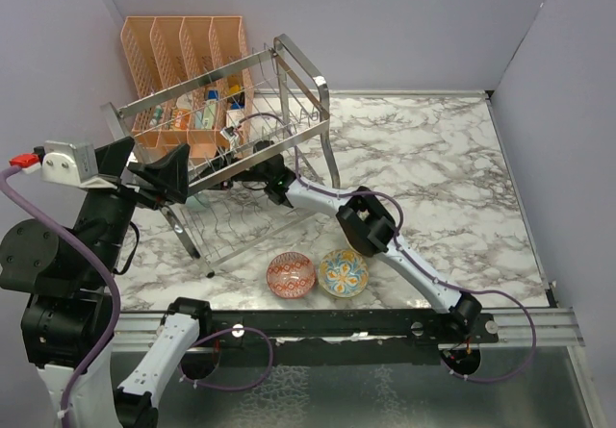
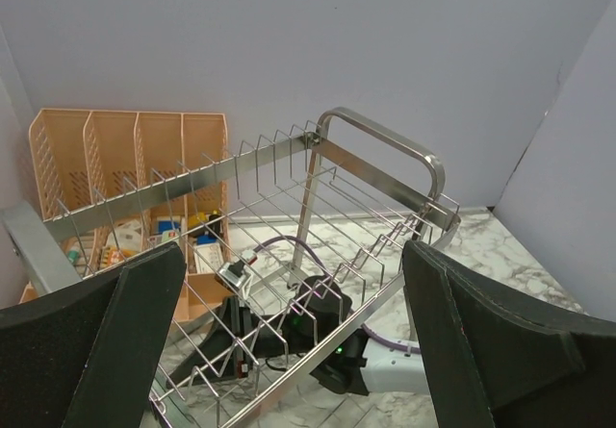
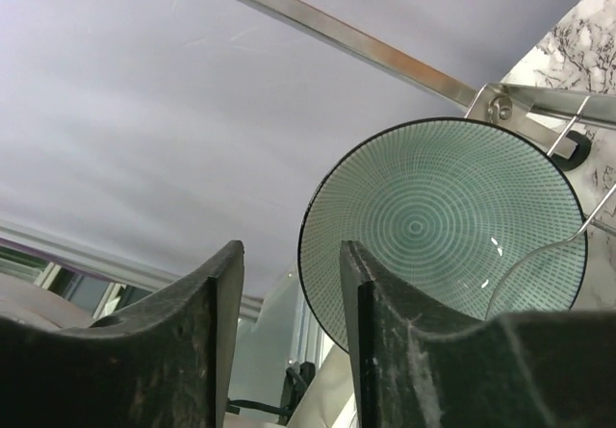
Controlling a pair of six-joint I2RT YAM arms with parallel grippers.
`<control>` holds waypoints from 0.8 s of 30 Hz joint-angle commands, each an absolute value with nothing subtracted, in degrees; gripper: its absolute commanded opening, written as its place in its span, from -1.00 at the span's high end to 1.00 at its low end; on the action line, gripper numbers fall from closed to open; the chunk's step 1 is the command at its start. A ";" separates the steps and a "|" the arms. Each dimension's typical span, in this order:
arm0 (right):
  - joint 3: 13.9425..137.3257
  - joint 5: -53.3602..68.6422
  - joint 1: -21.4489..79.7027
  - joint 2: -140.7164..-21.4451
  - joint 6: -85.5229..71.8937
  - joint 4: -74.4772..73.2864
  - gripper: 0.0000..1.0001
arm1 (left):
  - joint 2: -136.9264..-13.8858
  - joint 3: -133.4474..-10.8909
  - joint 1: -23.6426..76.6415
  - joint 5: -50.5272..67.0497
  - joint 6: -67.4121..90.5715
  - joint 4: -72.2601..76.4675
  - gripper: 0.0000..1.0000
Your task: Load the bowls into the dish rack
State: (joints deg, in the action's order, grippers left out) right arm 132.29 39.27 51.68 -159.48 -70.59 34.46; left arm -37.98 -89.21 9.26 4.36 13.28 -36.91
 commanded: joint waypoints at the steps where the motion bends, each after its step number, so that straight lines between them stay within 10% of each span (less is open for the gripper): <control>1: 130.28 41.94 51.42 -157.39 -69.65 38.56 0.08 | -37.86 -89.08 9.58 2.93 12.71 -36.14 -0.98; 24: 85.62 42.88 53.22 -128.54 -72.62 59.08 0.00 | -37.97 -88.05 9.58 -0.07 14.47 -36.85 -0.98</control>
State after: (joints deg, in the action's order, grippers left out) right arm 93.03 41.63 52.16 -135.09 -73.89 55.79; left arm -37.98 -87.66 9.41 1.63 13.39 -36.56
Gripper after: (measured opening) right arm 0.497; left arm 0.992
